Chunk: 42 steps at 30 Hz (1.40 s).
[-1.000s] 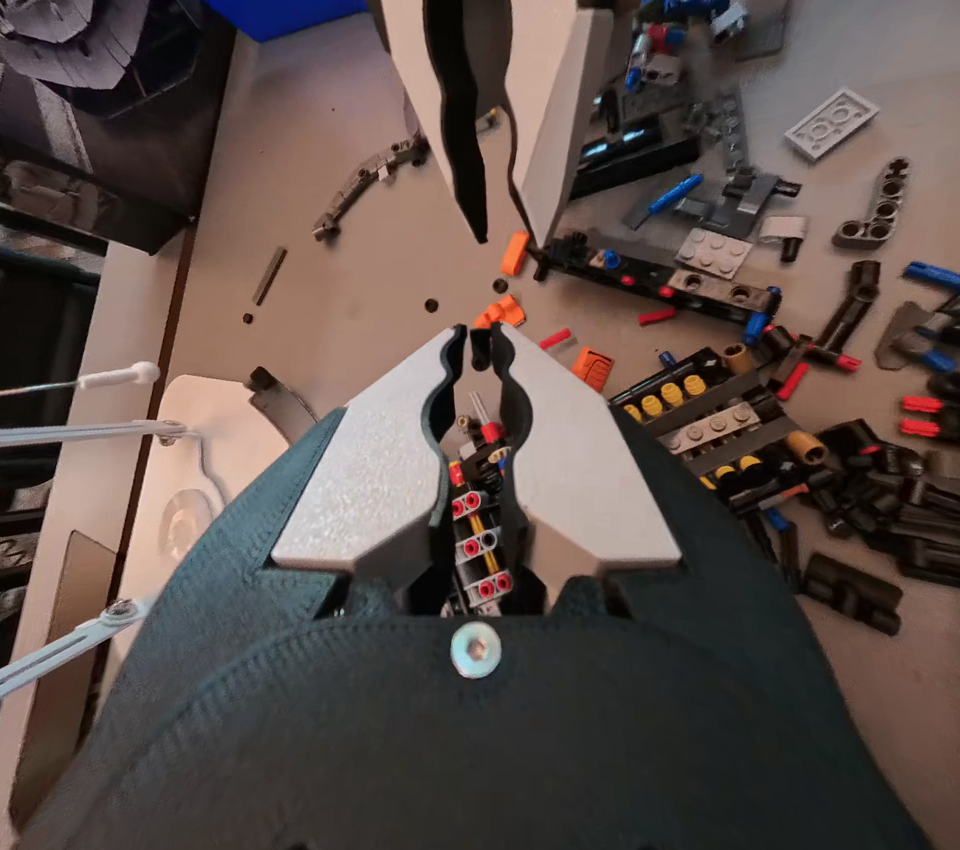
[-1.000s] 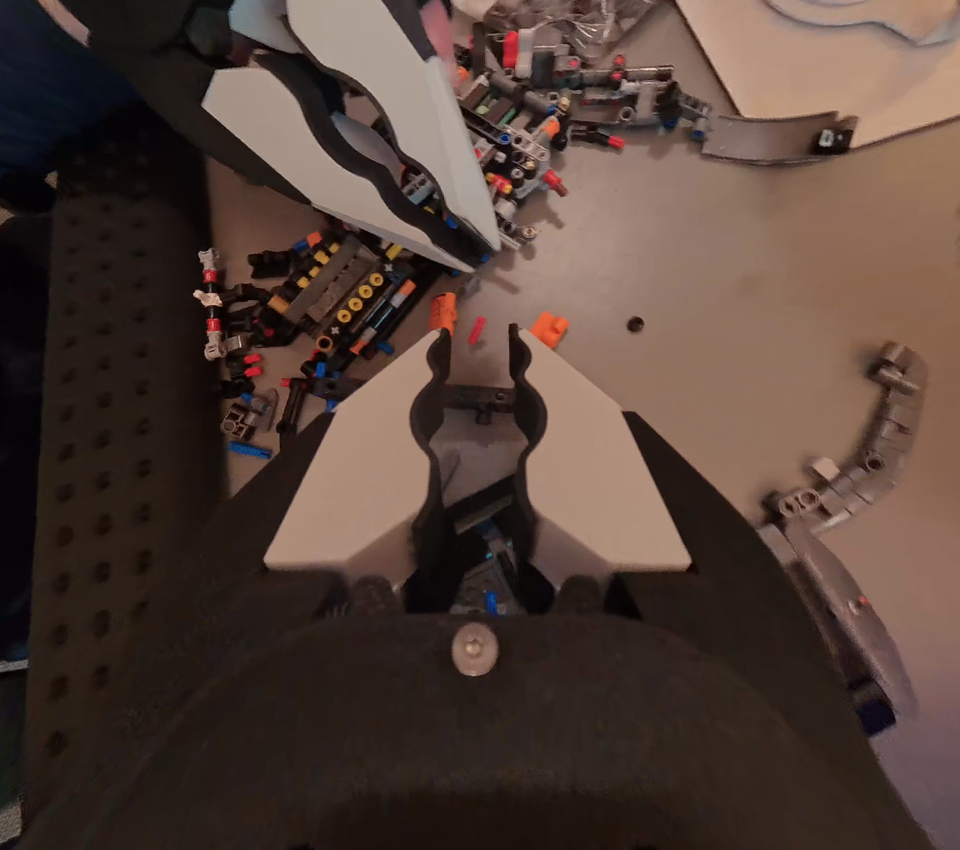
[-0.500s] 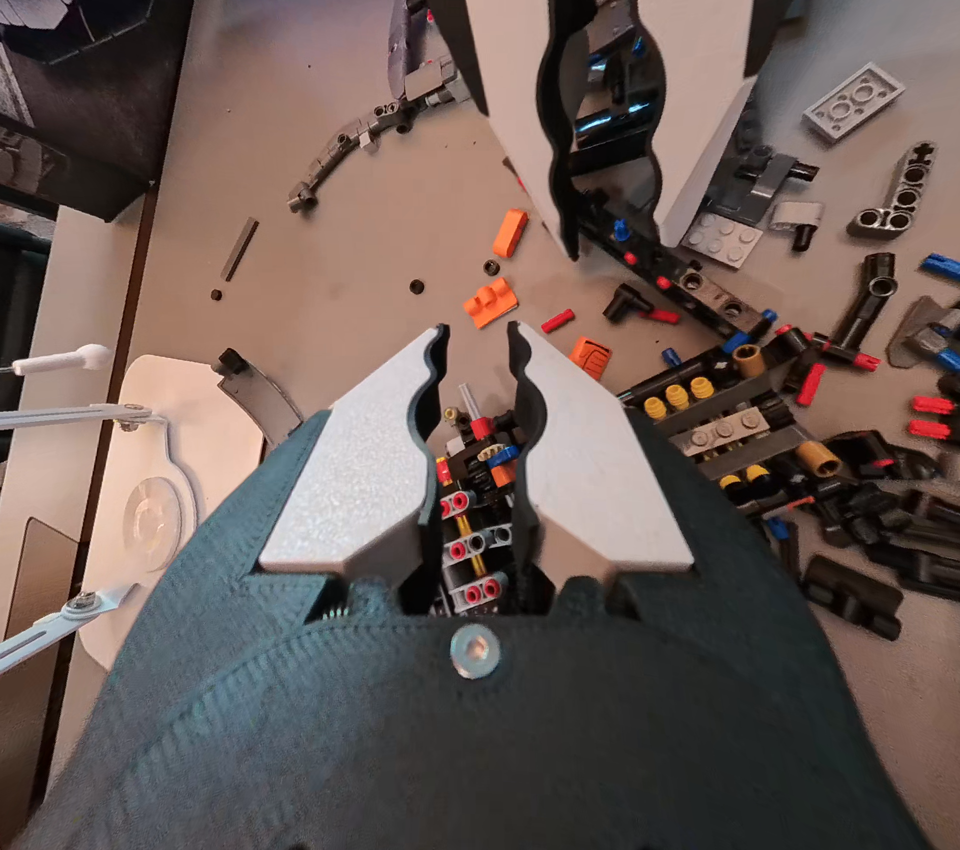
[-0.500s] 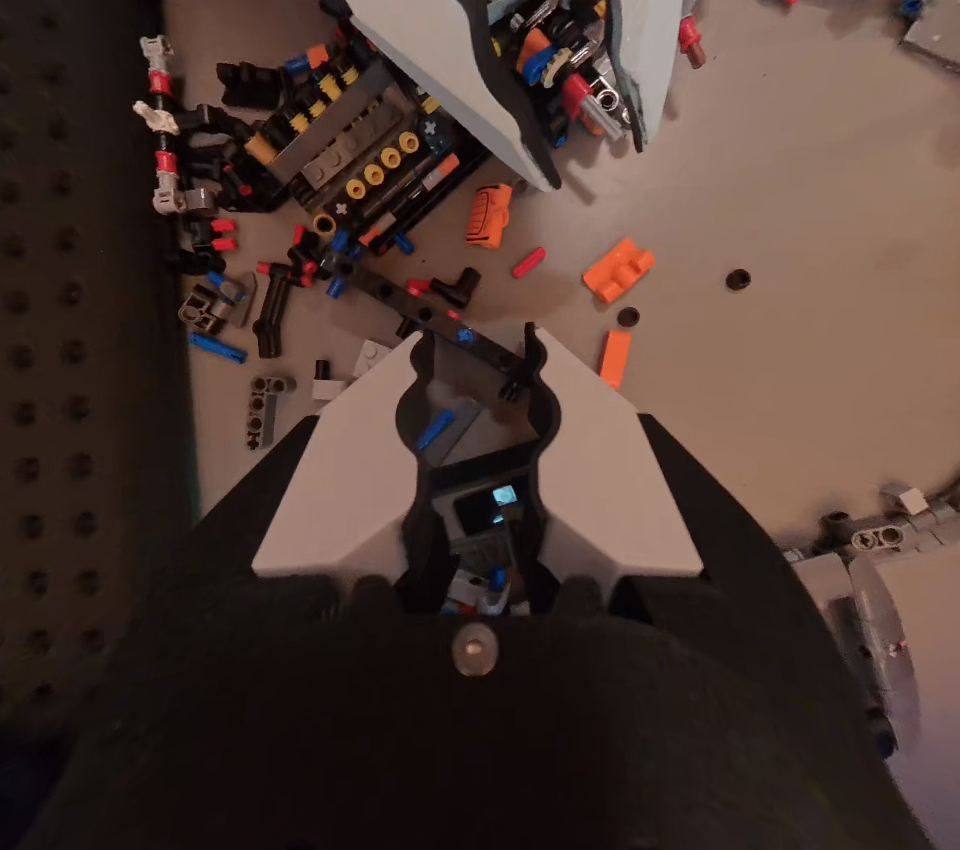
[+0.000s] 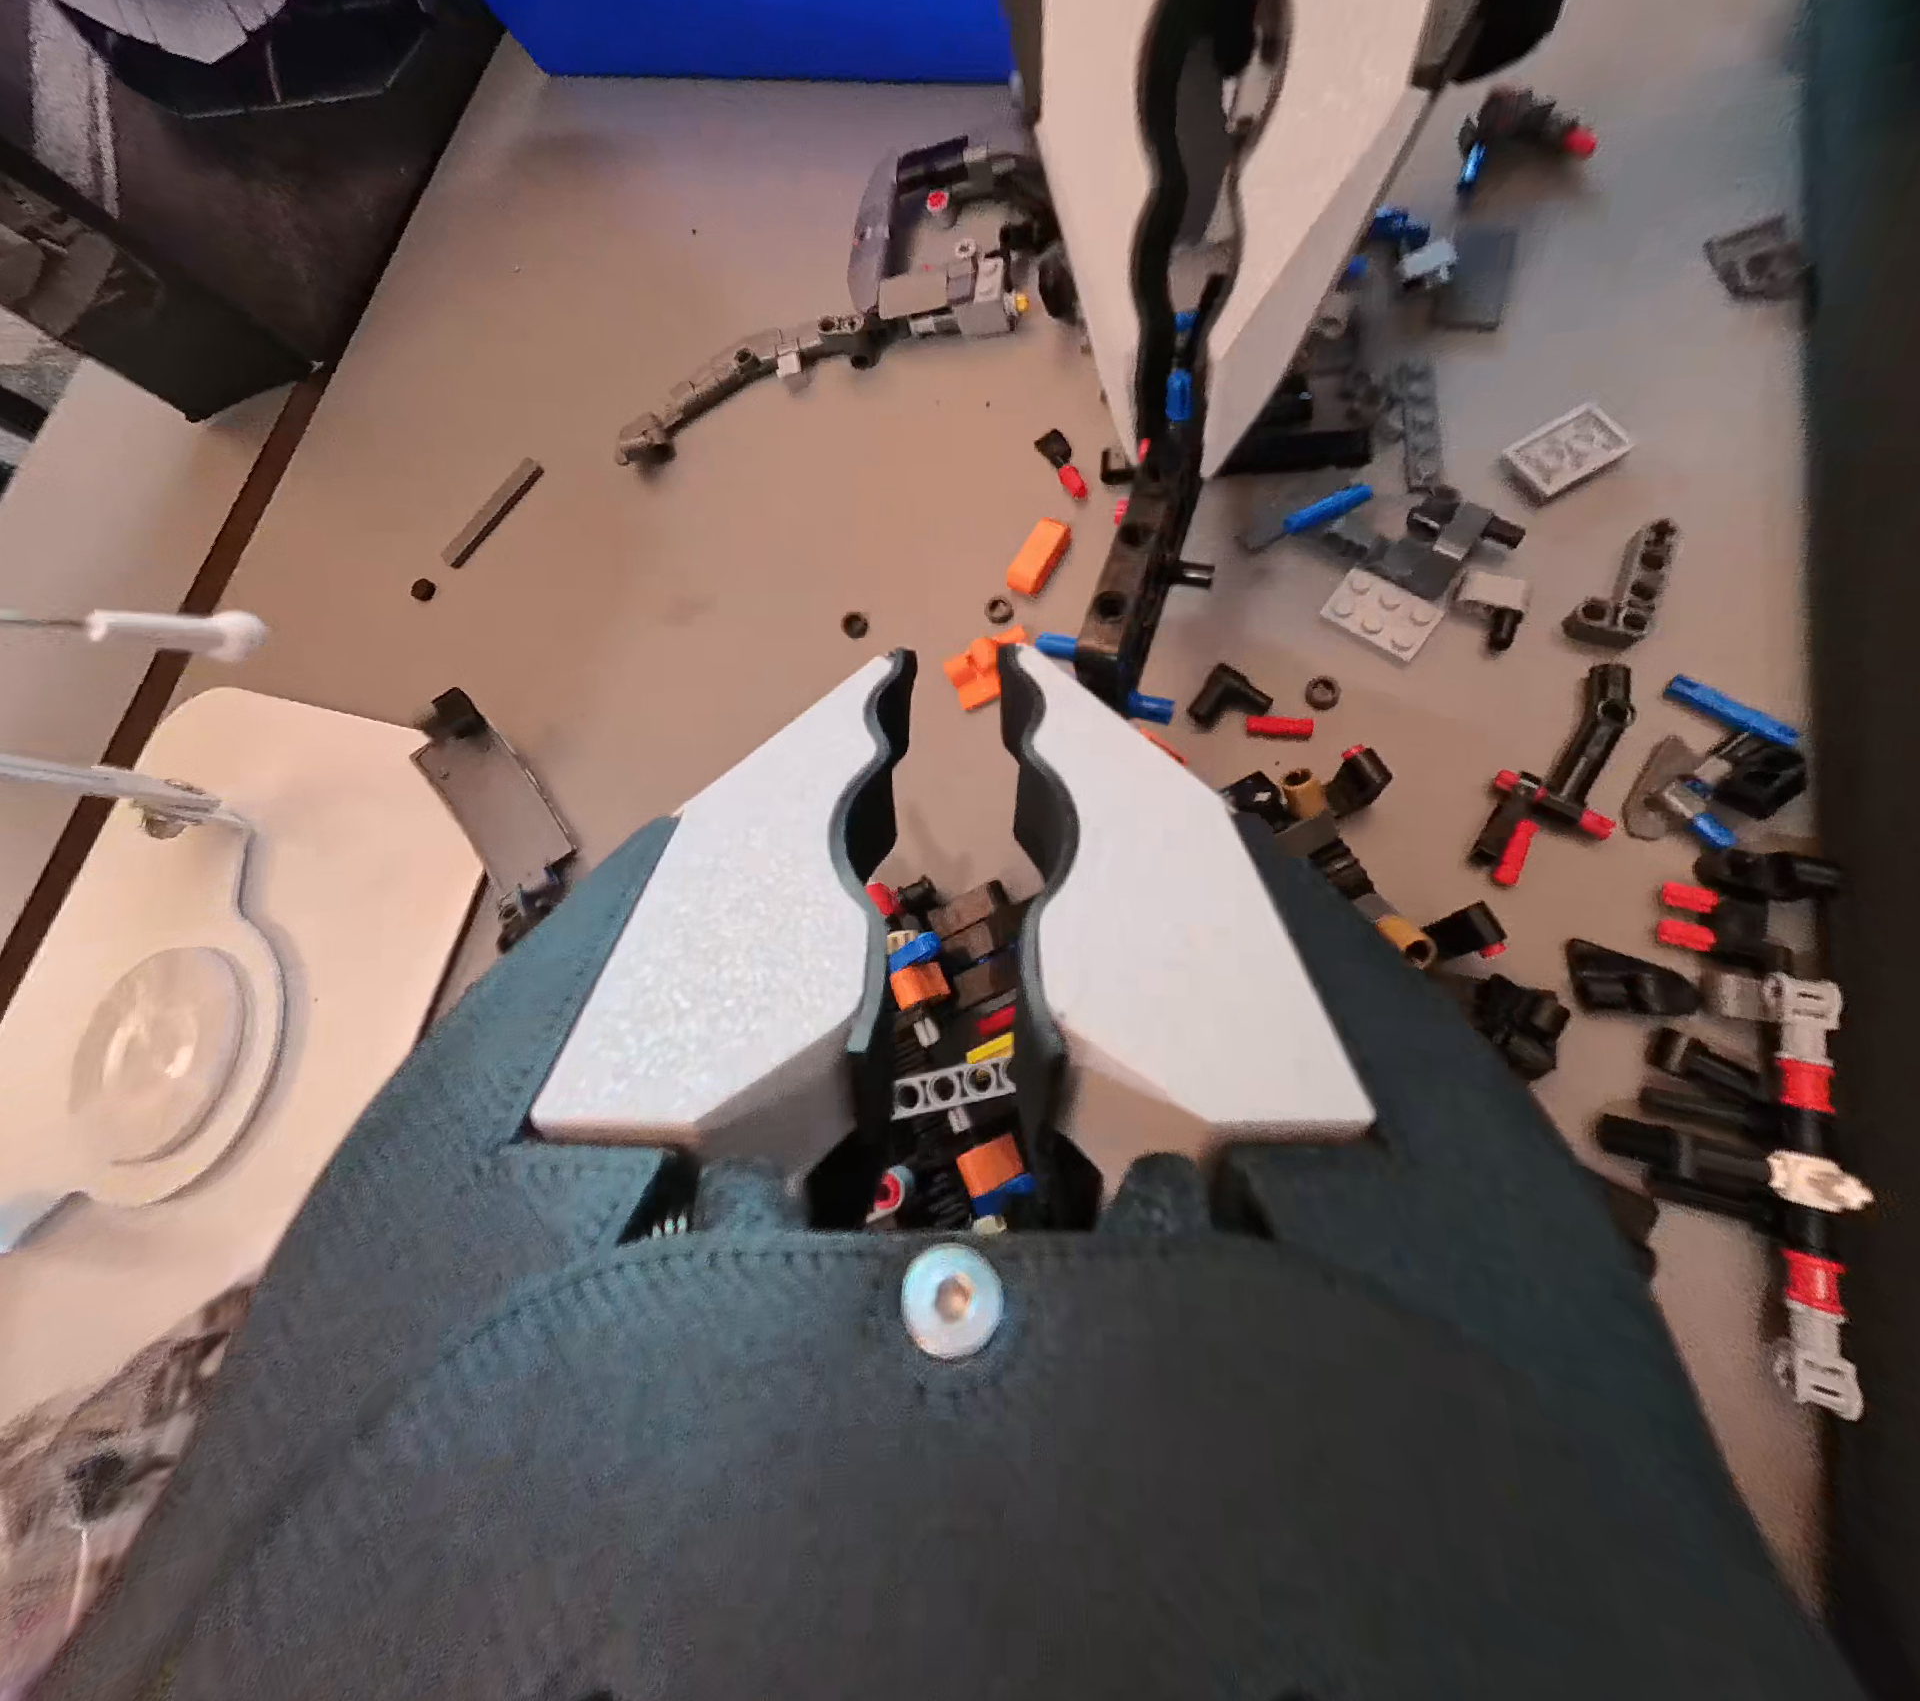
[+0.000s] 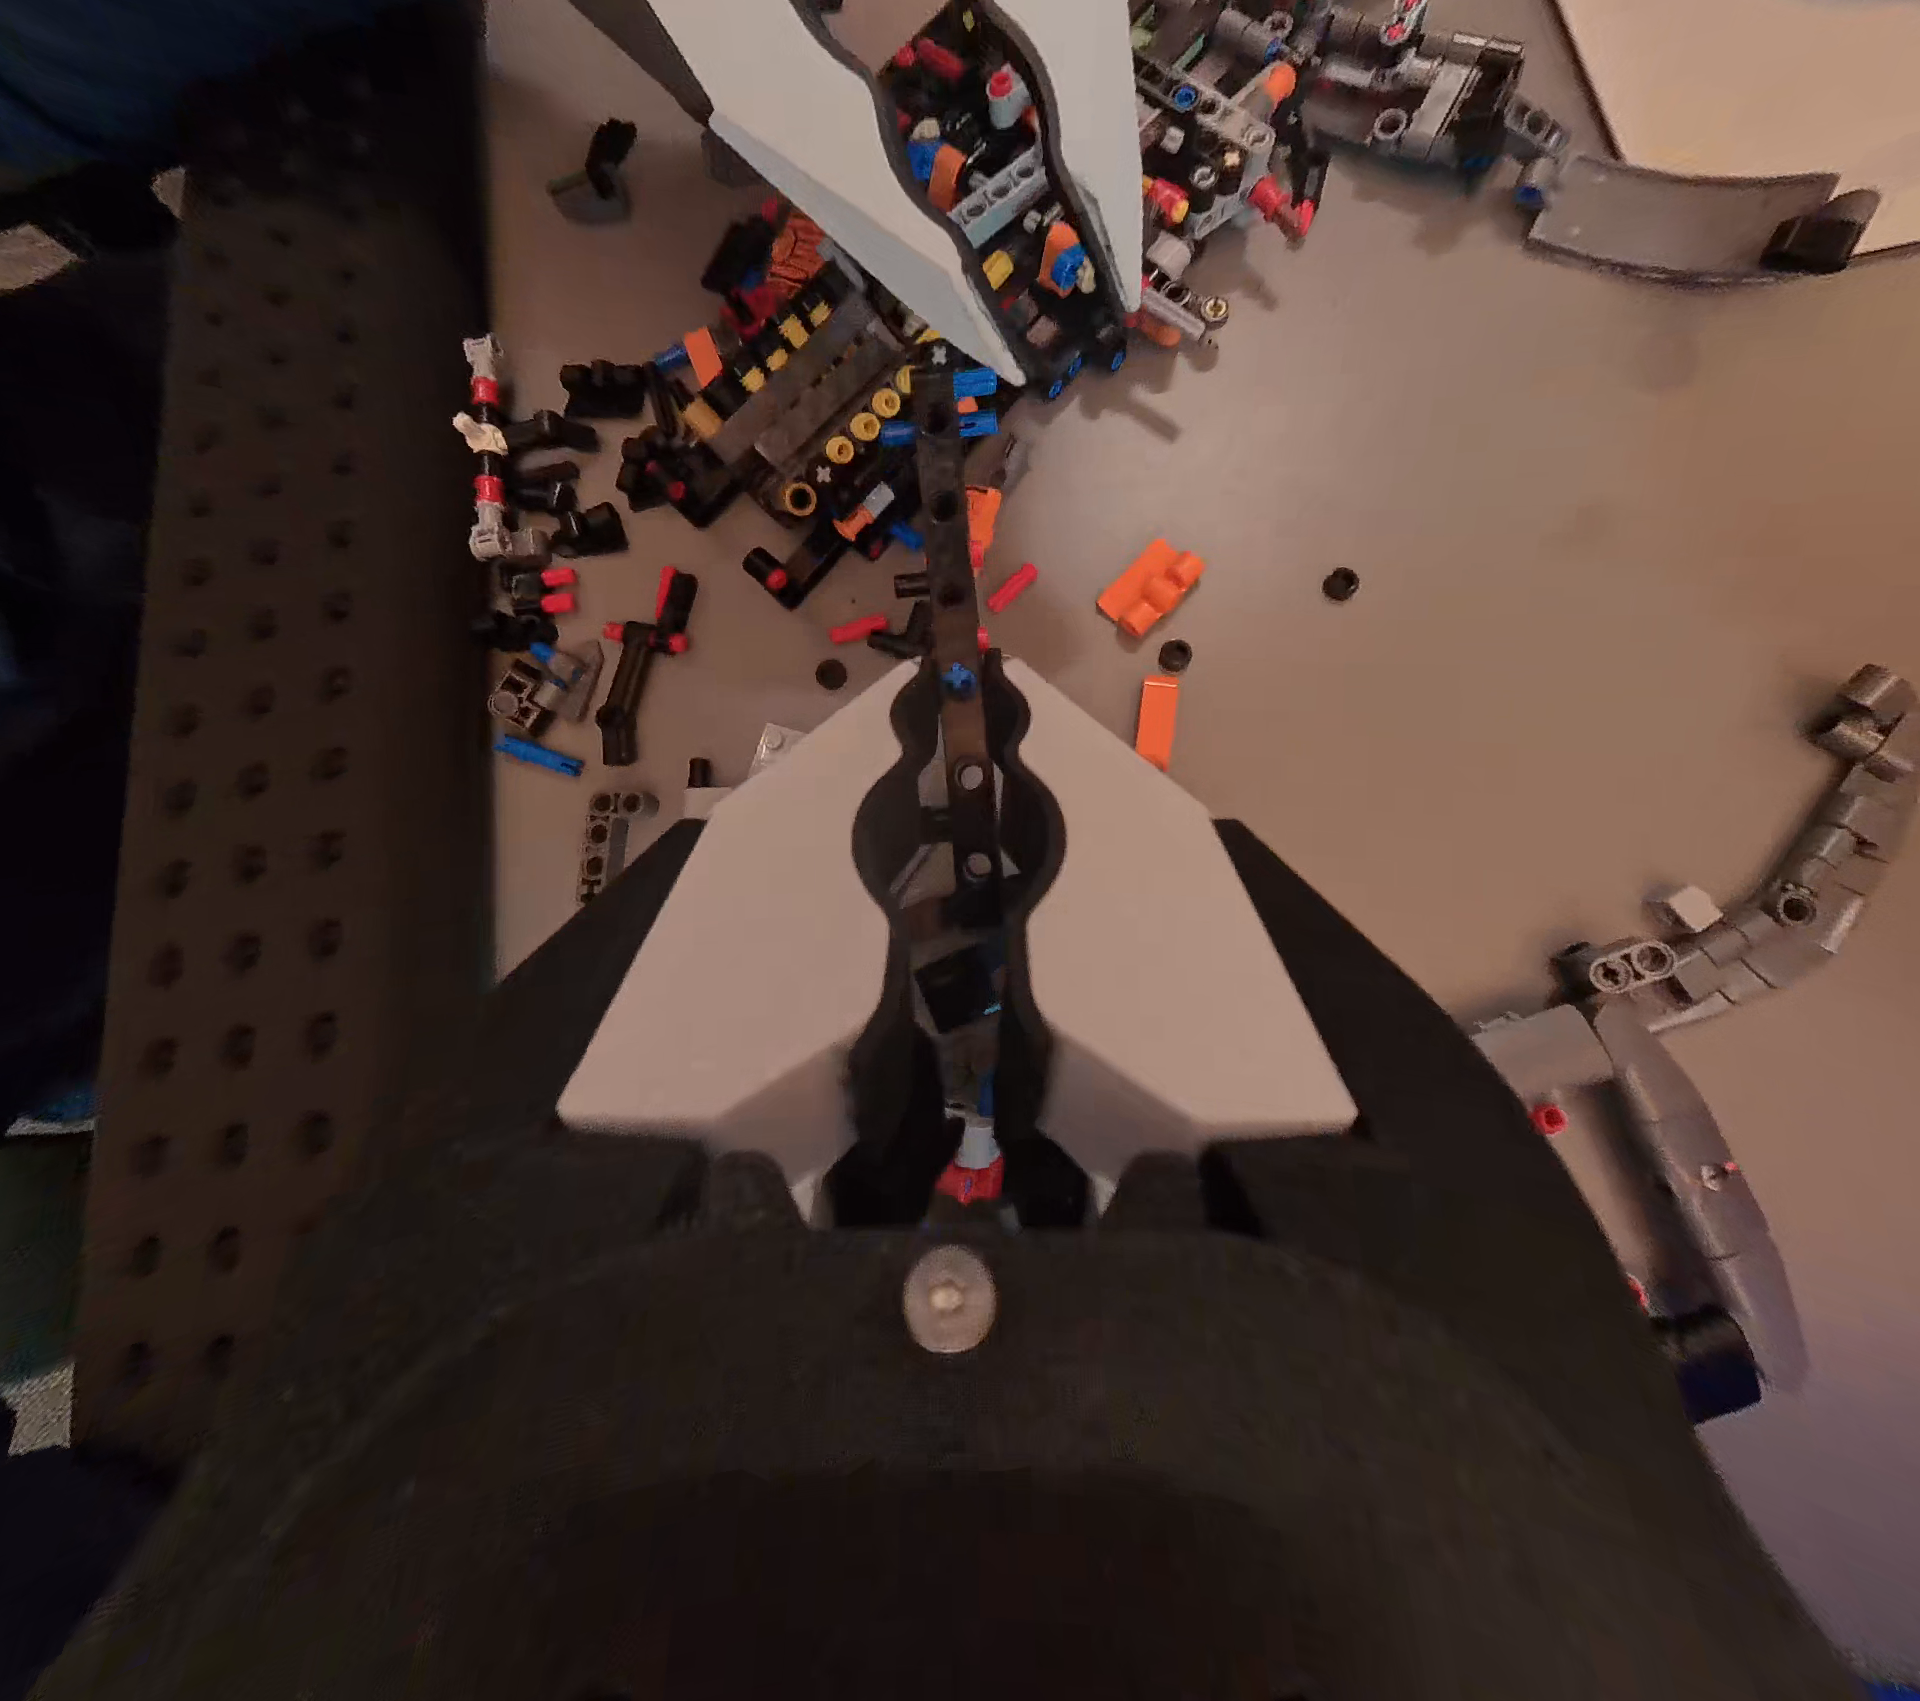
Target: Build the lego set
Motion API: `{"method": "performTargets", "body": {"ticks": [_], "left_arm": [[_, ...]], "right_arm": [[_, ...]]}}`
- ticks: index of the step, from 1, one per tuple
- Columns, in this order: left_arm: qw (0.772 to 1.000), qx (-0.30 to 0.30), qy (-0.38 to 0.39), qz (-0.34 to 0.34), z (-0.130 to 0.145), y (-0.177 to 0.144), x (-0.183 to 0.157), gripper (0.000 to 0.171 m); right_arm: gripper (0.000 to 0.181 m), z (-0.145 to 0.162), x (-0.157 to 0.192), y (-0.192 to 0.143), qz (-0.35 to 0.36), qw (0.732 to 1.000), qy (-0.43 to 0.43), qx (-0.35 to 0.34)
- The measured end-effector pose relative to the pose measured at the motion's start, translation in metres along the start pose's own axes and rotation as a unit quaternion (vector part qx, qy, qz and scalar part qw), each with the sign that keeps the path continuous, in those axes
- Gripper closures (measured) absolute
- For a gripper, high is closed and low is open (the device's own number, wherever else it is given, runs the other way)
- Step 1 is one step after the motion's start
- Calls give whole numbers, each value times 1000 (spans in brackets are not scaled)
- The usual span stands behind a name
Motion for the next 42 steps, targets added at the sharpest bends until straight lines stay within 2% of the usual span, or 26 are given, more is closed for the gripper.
{"method": "performTargets", "body": {"ticks": [1,4,5,8,11,15,19,24,30,34,42], "left_arm": [[1000,-6,-13,2,-1,-2,2,154],[998,-40,-58,3,-8,-13,14,161],[996,-47,-70,6,-9,-16,17,155],[990,-77,-114,31,-16,-20,18,152],[981,-113,-143,71,-27,-24,12,142],[961,-175,-167,136,-48,-30,-2,137],[954,-197,-163,153,-53,-28,-9,156],[950,-212,-172,152,-57,-34,-5,157],[952,-201,-170,158,-54,-34,-7,157],[952,-204,-168,157,-55,-35,-7,157],[953,-199,-167,158,-55,-34,-8,157]], "right_arm": [[176,-4,-1,-2,2,1000,2,-15],[176,-22,-7,-13,13,996,16,-86],[176,-29,-11,-18,19,993,25,-117],[176,-49,-23,-35,31,974,58,-215],[177,-57,-25,-44,27,962,68,-263],[177,-62,-18,-31,10,964,62,-259],[176,-68,-14,-21,-9,962,65,-265],[173,-68,-17,-28,0,958,69,-277],[180,-66,-16,-26,7,963,59,-263],[176,-67,-15,-26,1,960,69,-270],[181,-65,-17,-25,-6,959,84,-271]]}}
Point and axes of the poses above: each gripper's, where its closed fingertips meet, y out along the fingers, z out of its underside, x = y × z across the jaws, the point moved 2 cm from there along -y, back along the fingers, and after that the axes turned 10 degrees about -y, right-handed, at the moved point
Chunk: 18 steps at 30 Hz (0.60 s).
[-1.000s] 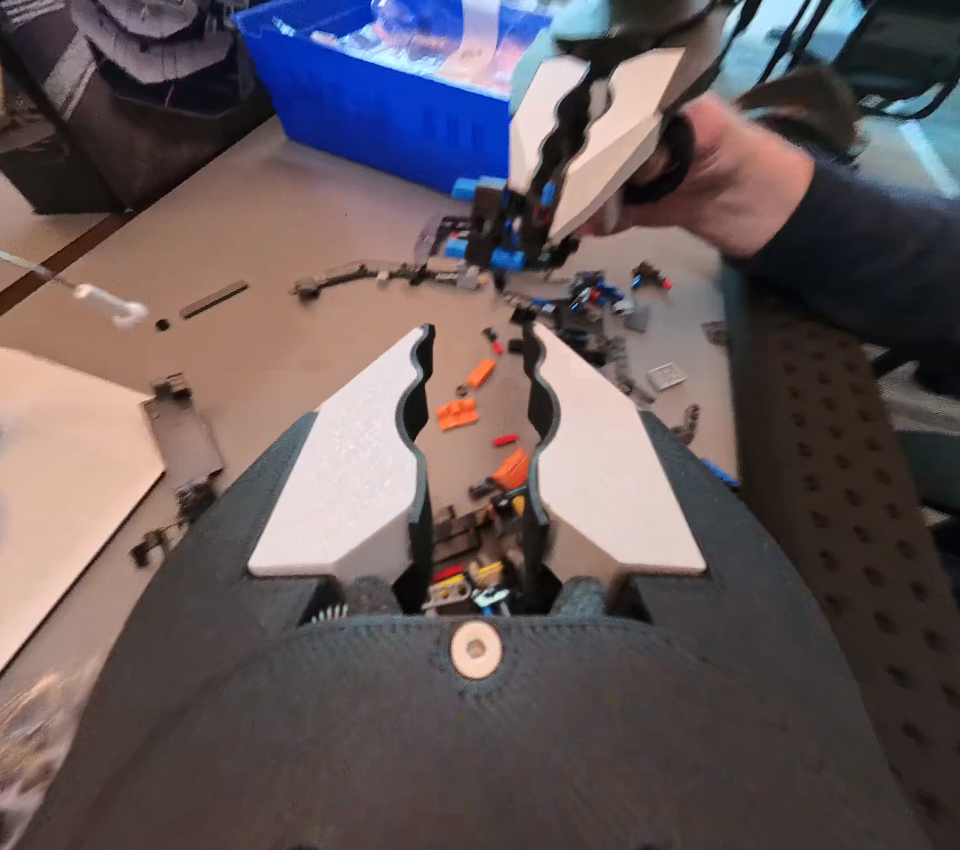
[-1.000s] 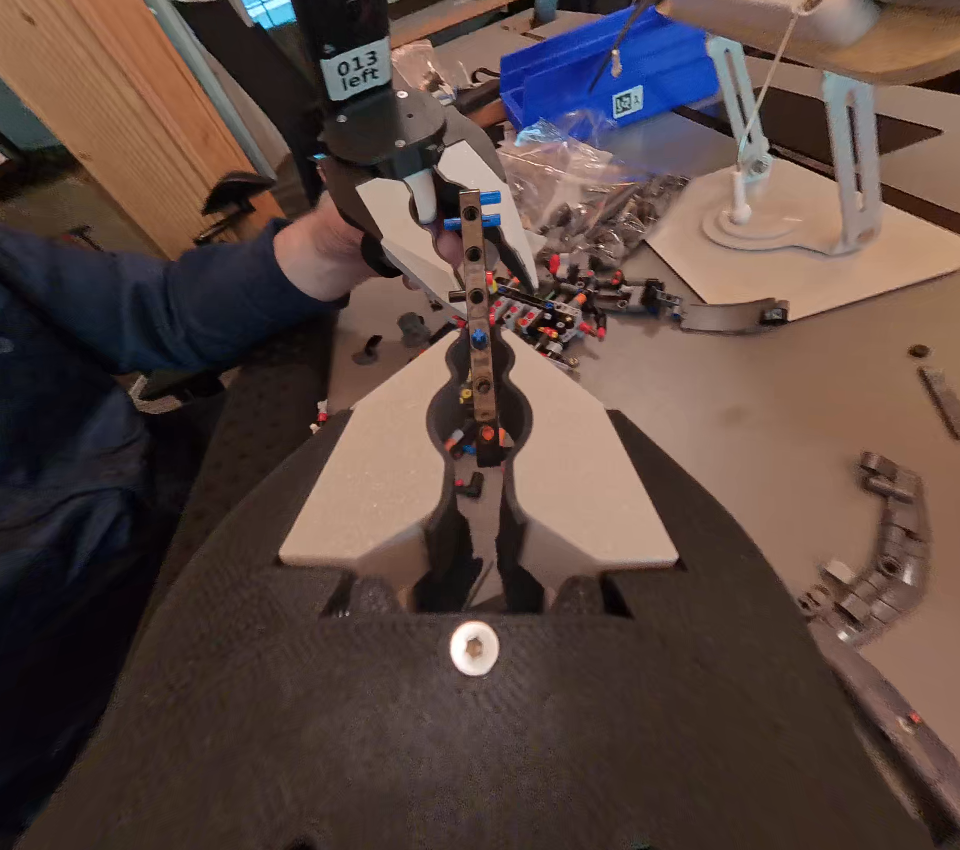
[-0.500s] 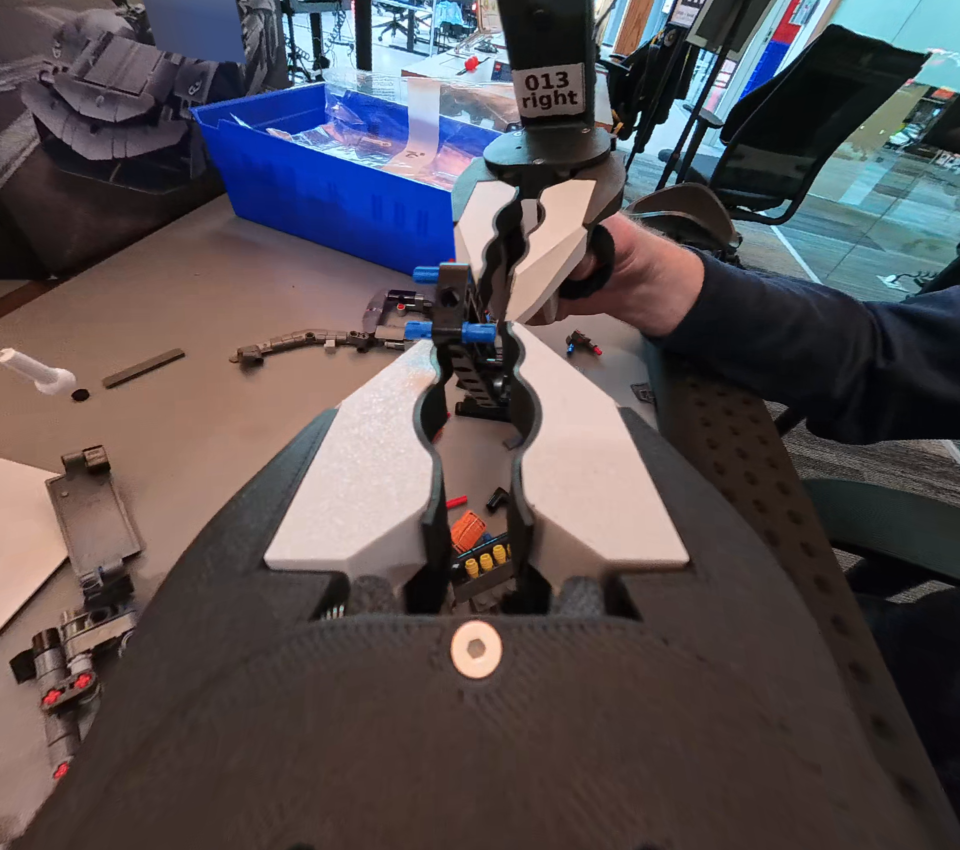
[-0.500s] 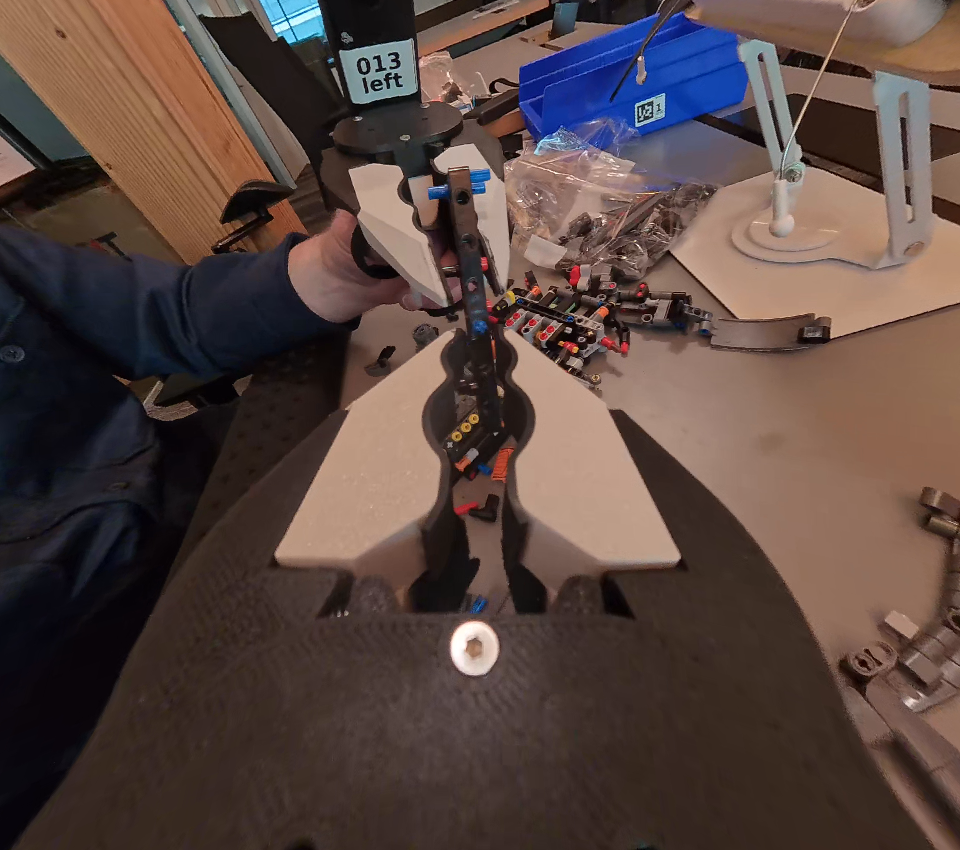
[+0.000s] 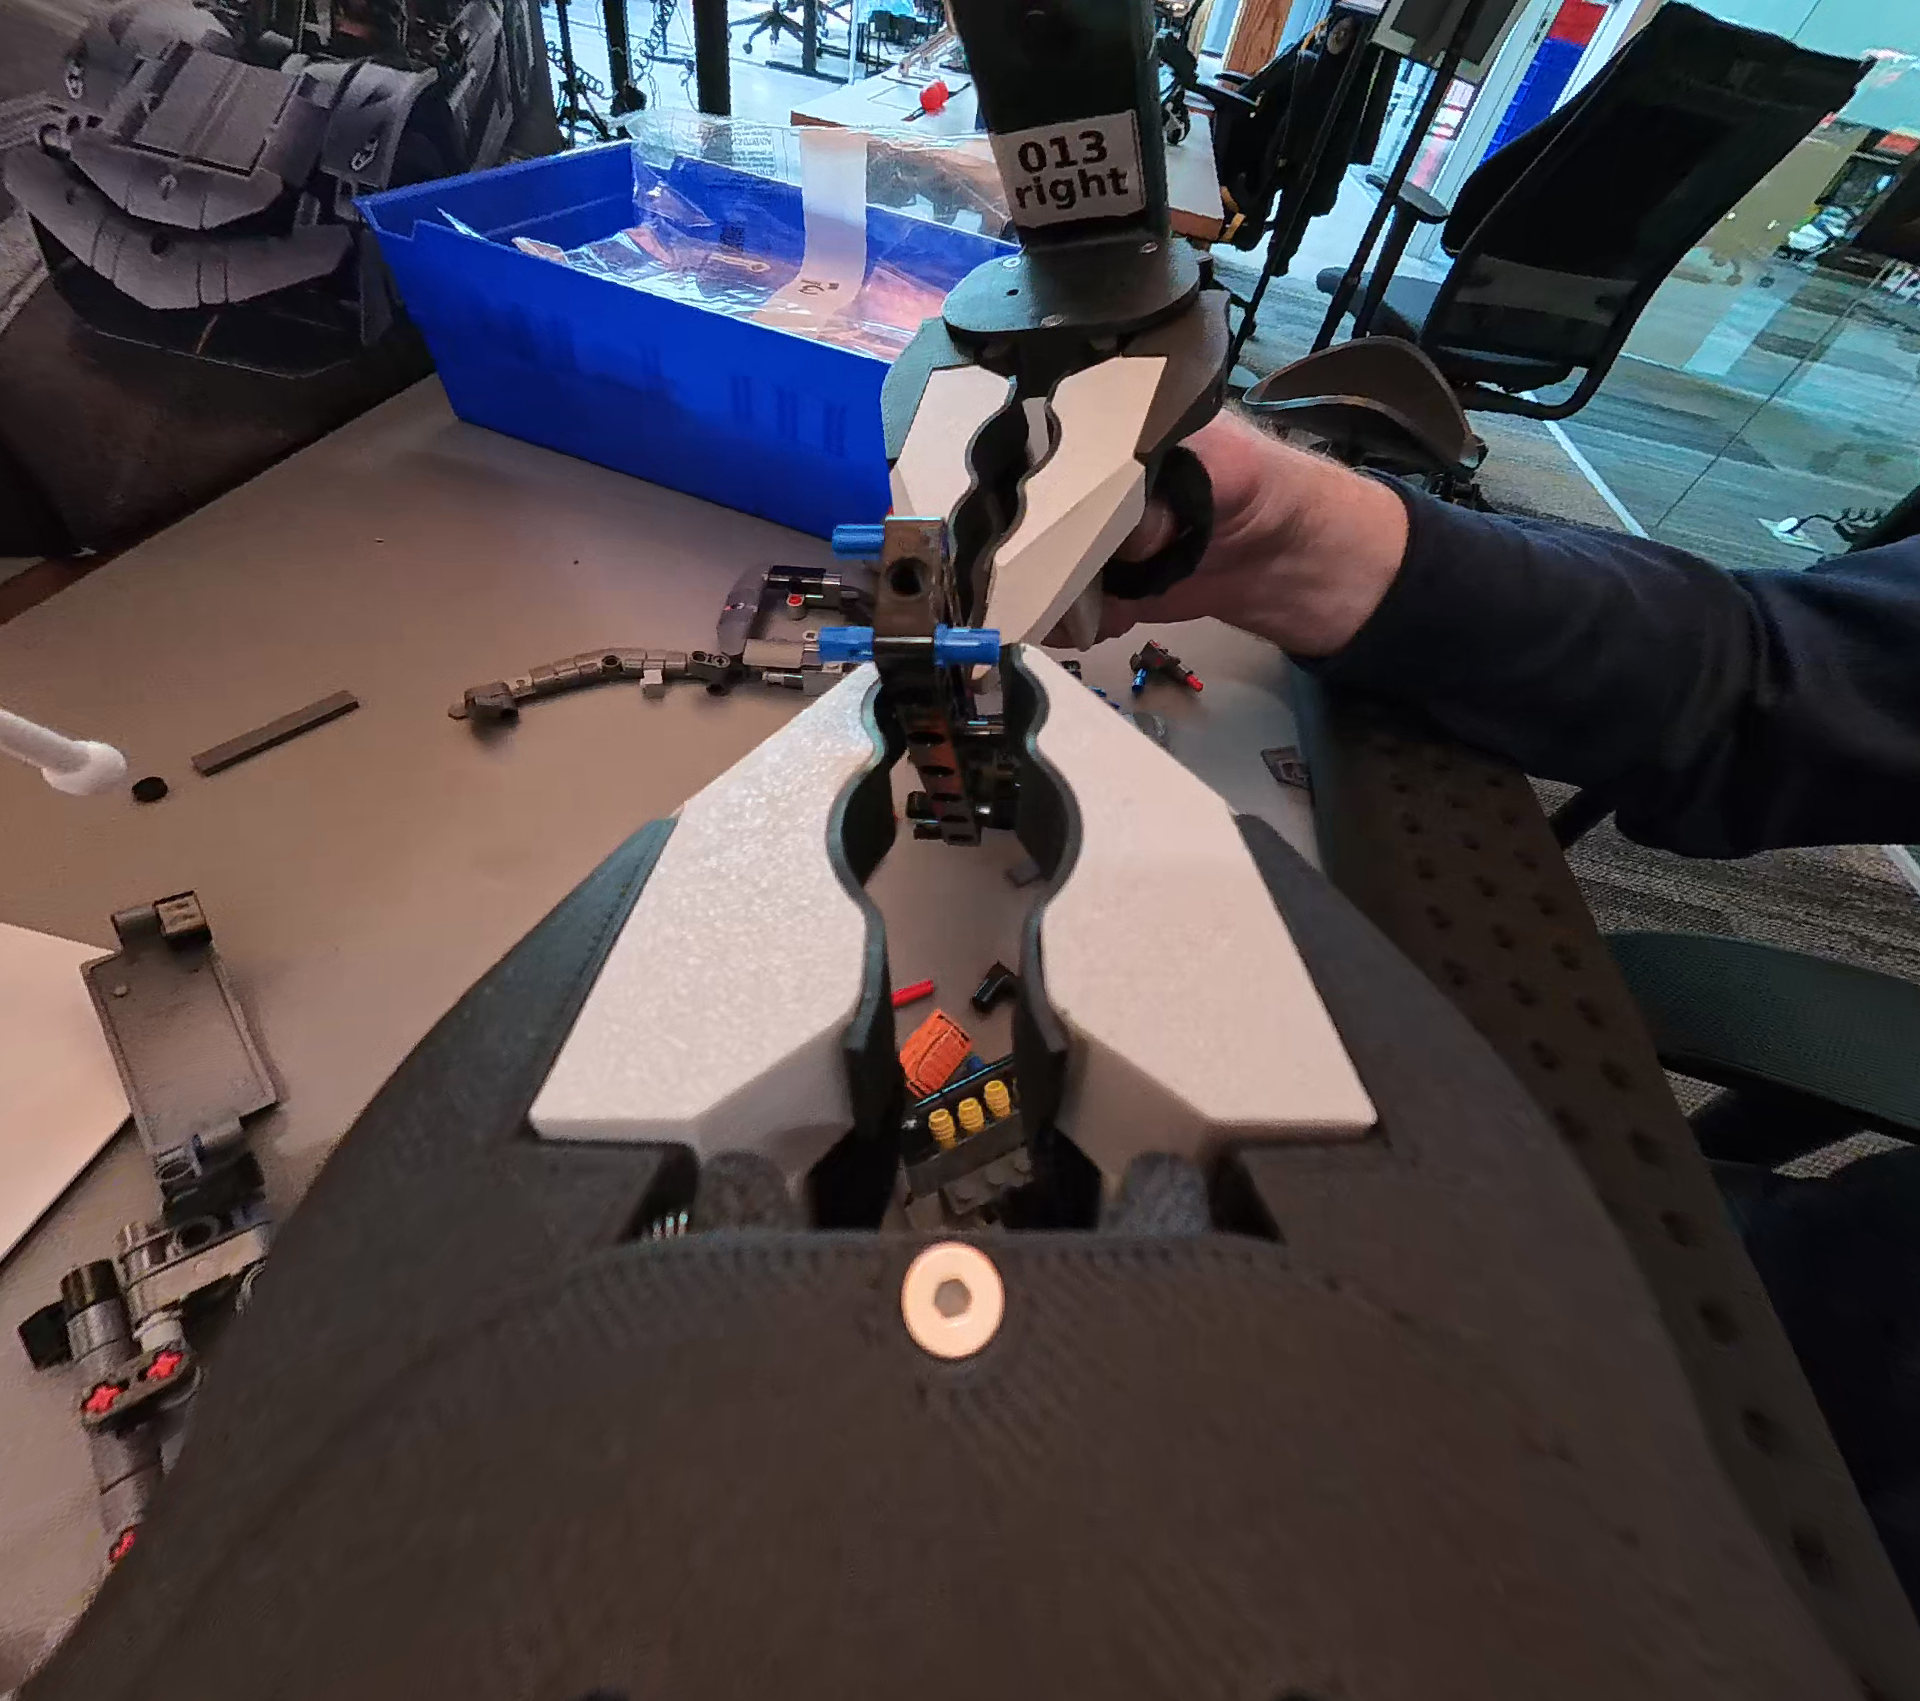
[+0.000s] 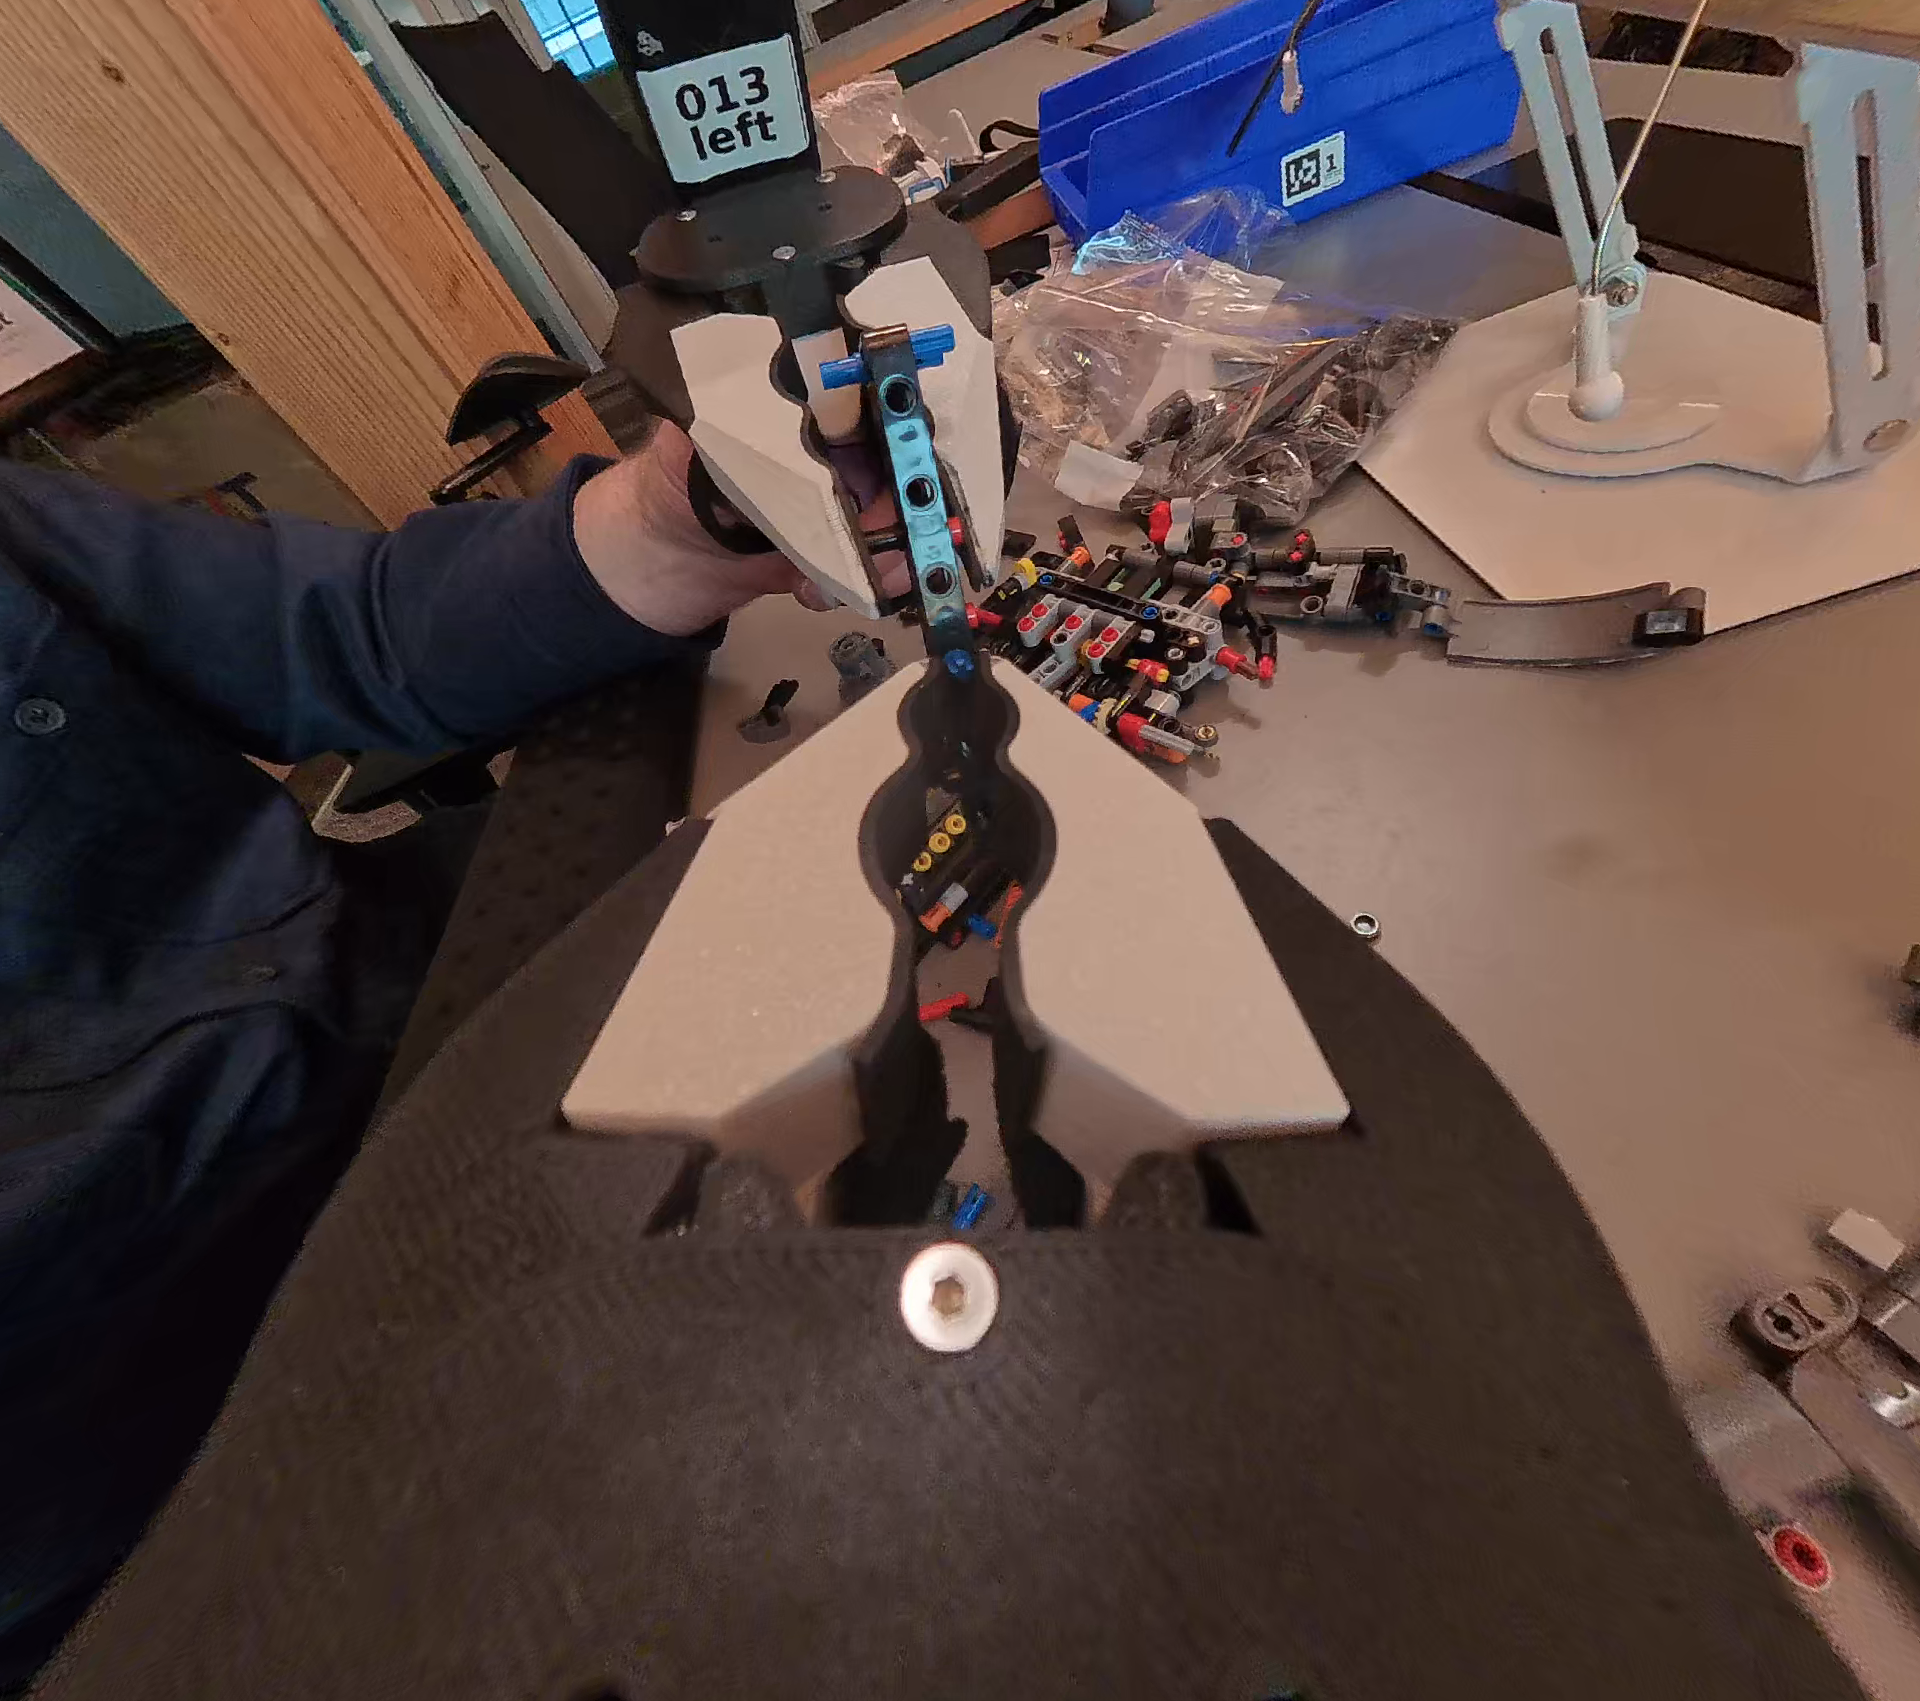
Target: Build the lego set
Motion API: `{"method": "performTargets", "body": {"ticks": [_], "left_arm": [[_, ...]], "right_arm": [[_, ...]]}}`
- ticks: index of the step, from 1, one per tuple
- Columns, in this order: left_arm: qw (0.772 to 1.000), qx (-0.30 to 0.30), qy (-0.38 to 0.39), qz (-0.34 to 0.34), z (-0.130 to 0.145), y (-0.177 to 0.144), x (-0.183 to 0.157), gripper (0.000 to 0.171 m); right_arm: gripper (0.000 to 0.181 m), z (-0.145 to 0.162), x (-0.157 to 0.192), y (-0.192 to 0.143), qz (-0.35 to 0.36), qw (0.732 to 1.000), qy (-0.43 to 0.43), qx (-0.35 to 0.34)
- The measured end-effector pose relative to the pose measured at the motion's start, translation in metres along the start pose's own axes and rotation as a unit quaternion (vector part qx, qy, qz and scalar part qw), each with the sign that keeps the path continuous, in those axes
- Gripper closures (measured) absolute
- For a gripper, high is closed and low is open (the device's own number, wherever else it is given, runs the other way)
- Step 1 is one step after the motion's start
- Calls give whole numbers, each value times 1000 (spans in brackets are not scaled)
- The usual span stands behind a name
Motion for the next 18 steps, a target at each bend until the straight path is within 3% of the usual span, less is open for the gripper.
{"method": "performTargets", "body": {"ticks": [9,18], "left_arm": [[998,35,38,-27,12,8,1,150],[994,49,77,-56,14,9,5,161]], "right_arm": [[181,-3,-3,-5,16,1000,-8,2],[181,-4,-1,-2,8,1000,-2,-8]]}}
Point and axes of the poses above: each gripper's, where its closed fingertips meet, y out along the fingers, z out of its underside, x = y × z across the jaws, the point moved 2 cm from there along -y, back along the fingers, and after that the axes turned 10 degrees about -y, right-handed, at the moved point
